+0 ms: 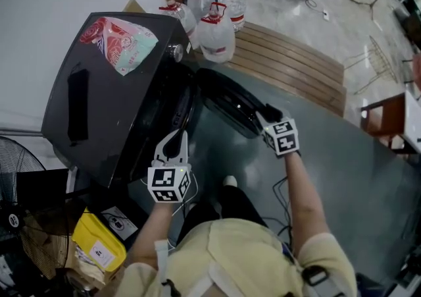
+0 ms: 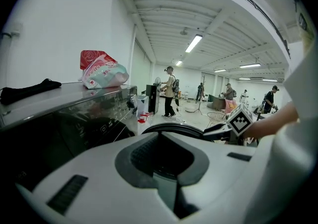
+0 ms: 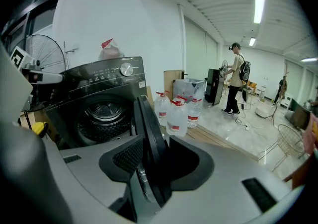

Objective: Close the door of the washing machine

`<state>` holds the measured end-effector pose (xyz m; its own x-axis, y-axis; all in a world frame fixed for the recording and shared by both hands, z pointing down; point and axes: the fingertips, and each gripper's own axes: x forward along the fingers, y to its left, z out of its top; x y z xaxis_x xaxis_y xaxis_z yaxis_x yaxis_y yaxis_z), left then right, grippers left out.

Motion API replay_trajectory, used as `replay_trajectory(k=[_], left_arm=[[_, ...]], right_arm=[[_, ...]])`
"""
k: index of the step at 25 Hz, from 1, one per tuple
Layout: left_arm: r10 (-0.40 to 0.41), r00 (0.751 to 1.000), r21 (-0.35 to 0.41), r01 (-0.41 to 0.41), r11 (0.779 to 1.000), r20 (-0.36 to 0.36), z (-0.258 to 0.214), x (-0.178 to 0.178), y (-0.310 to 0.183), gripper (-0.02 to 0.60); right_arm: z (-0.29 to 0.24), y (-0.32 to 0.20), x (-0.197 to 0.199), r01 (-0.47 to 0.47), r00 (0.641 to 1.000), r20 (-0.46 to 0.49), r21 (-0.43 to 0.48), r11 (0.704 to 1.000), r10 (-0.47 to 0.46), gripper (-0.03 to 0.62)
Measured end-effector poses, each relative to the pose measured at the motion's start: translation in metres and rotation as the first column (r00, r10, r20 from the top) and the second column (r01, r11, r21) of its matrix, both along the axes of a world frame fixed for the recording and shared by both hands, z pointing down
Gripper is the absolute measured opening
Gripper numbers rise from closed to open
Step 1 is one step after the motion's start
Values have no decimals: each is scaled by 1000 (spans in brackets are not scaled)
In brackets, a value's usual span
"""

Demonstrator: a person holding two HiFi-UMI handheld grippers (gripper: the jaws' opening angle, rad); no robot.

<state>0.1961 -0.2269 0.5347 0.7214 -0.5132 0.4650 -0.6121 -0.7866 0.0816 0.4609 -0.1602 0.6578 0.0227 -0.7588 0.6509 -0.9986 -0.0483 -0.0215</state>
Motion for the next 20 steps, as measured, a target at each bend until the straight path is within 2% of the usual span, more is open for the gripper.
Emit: replay_trajectory(k=[4,8,11,17,20], left_arm=[[-26,1000,0,26,1000,-9,0,-13,2,5],[-41,999,-23,41,999,-12,6,-28,10,5],[-52,998,-43,52,998,-19,9,-43,9,5],[-61,998,-63,60,996,-3,18,-73,17,5],[-66,998,-67,66,996,2,18,-89,22,5]], right_arm=[[0,1,-6,-9,1000,-7,15,1000,9,158],[1,10,-24,-22,1000,20,-18,1000,22,158],[0,10,-35,-22,1000,-21,-11,1000,22,156],[5,15,-72,-28,1000,5,-41,999,29,152],[10,16,-85,-31,999,-11,-45,999,31,149]])
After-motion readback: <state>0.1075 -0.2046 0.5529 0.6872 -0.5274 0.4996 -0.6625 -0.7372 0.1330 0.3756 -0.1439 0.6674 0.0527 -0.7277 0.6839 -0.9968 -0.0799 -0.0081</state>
